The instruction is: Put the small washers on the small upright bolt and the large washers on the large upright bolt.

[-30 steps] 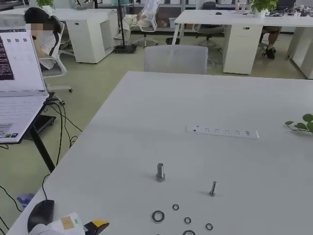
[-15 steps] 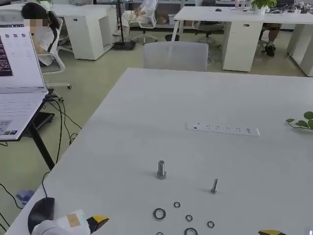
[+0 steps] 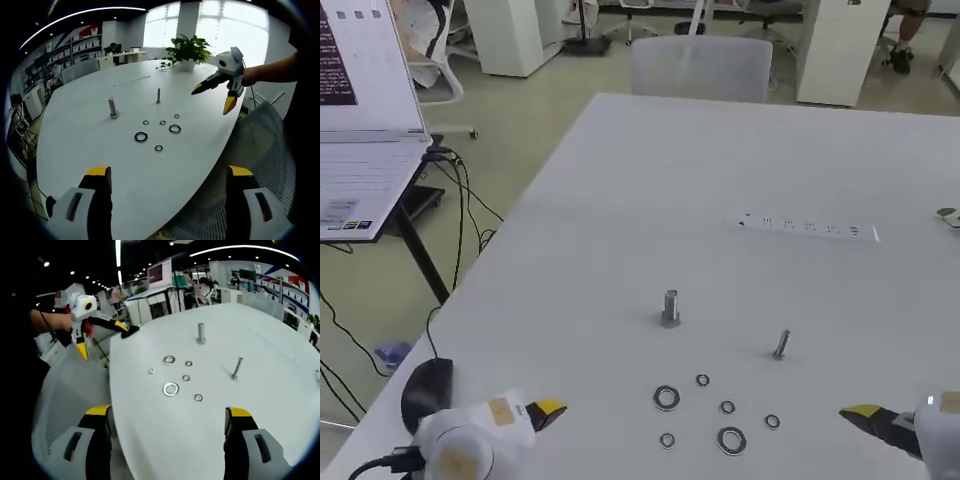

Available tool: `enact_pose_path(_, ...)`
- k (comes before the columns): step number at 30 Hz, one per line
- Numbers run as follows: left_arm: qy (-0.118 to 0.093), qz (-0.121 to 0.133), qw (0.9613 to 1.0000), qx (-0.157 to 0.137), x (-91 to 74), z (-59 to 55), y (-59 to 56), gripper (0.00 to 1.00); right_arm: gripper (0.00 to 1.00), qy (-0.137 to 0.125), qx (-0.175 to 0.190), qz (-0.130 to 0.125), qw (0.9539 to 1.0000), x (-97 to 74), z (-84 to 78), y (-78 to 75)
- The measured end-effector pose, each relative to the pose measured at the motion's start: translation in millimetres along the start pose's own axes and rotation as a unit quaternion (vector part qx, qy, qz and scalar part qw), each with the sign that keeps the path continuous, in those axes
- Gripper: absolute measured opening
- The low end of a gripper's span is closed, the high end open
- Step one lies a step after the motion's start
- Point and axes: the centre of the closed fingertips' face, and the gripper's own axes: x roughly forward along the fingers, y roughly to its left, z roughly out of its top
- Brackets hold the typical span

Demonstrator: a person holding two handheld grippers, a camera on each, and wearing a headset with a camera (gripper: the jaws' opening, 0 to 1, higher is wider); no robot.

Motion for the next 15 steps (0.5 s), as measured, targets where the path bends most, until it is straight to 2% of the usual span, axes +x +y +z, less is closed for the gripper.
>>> enact_pose_path(8, -0.006, -0.015, 0.9999, 0.004, 8.1, 8.0, -3.6, 0.94, 0.91, 0.018, -0.022, 0.005, 0.9996, 15.1, 9.2, -12.5)
enact_pose_path(15, -0.005, -0.021, 0.9997, 0.010, 13.1, 10.9, -3.0, 0.93, 0.88, 0.045, -0.042, 0.008, 0.9980, 23.0, 6.9, -20.5)
